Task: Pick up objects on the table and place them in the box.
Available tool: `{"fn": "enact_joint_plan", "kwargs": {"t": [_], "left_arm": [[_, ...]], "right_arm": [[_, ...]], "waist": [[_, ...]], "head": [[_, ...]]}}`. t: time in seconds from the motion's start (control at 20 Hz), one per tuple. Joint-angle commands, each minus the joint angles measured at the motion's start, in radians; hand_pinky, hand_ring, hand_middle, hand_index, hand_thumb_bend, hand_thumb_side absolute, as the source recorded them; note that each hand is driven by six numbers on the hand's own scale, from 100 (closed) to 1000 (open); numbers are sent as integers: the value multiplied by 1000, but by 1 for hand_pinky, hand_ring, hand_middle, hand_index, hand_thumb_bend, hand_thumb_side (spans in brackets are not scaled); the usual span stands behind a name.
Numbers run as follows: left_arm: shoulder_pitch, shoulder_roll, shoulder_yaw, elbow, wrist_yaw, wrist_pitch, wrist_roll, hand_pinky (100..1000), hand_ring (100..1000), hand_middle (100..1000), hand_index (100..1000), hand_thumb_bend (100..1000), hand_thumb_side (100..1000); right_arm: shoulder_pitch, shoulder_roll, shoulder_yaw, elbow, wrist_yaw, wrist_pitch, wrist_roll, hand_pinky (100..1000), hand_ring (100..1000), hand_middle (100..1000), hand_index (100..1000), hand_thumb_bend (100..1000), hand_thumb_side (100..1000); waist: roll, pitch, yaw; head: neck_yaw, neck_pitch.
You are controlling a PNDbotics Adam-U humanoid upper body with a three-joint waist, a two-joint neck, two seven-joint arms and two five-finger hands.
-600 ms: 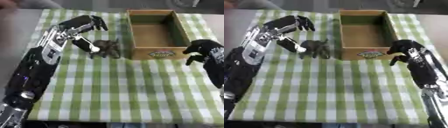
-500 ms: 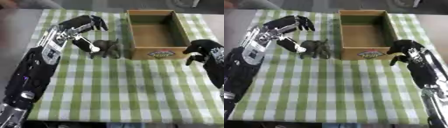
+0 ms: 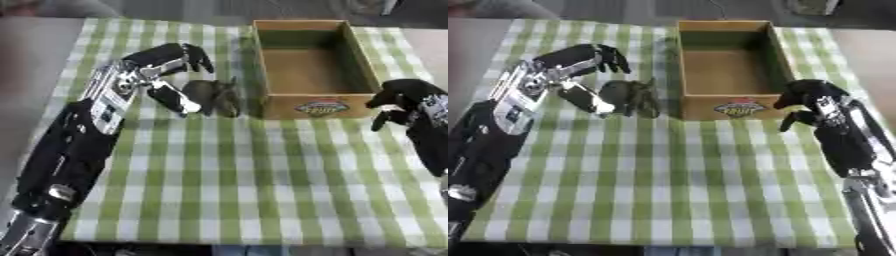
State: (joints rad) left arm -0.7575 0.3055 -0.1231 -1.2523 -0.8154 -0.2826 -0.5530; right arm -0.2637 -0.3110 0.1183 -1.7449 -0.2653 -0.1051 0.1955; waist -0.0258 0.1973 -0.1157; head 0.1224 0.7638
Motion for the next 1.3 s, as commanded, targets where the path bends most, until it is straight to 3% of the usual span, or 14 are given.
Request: {"fn": "enact_joint_plan", "kwargs": {"t": [0.05,0.7,0.9,1.1,1.3], "left_arm": [[-27,-2,15,14,-10,6,-1,705,748,783,799,446,325],[-56,-29,16,112,-97,6,28,664,699,725,794,435,279],[-59,-34,17,143,-128,-4,35,651,681,704,792,410,233],[-57,-37,19,162,-152,-8,44,616,636,655,782,387,112],[-54,-37,20,171,-171,-7,56,569,585,601,772,346,110]], "right_arm": [[-9,-7,-2,-10,2,-1,6,401,639,579,716,100,709],[-10,-4,4,-8,6,0,13,401,639,579,716,100,714],[-11,-3,5,-7,7,0,15,402,638,579,716,100,715],[-12,-3,5,-7,9,1,15,402,638,579,716,100,716],[-13,-2,5,-6,9,1,15,402,638,579,717,100,718]], "waist": [[-1,-14,-2],[1,-11,-13],[3,-10,-15],[4,-8,-16],[5,-7,-15]], "head": [[5,6],[11,6],[10,6],[10,6],[8,6]]}}
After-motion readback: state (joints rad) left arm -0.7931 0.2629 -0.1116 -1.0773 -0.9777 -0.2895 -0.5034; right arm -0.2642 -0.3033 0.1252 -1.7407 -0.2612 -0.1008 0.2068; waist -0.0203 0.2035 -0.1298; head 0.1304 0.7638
